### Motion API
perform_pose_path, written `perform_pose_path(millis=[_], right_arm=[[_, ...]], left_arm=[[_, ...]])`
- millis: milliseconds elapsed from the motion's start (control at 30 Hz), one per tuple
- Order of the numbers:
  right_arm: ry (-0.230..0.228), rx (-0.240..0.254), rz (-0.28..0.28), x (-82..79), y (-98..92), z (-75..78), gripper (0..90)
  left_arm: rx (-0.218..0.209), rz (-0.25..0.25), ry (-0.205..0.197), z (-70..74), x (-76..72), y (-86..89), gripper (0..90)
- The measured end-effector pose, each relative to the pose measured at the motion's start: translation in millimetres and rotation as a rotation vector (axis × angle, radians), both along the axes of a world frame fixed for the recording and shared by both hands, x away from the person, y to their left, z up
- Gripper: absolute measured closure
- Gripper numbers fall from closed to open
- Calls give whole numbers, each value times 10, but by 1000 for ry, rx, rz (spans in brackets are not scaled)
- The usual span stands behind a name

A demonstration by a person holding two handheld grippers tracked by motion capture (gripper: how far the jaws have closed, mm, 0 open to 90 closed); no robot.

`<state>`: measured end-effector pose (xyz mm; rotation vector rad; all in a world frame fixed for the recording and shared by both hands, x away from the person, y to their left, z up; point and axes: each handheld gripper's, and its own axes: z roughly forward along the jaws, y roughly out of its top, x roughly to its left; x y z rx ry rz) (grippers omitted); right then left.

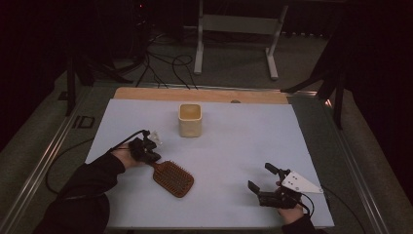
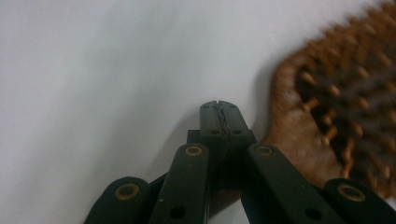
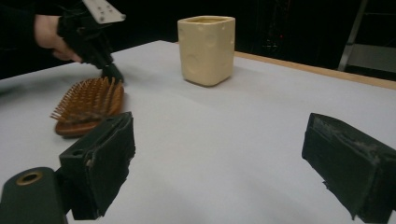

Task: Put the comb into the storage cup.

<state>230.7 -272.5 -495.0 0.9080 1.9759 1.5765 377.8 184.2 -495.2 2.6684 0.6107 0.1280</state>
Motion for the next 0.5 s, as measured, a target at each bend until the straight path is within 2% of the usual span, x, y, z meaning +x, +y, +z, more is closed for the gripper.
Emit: perform_pose_path(millis=[233,500], right_arm=[[4,-2,1,1,11,1,94],[3,-1,0,0,16,2,93]], left_arm=[[-12,5,16,20,-171,116,900],[-16,11,36,7,-358,164,900]])
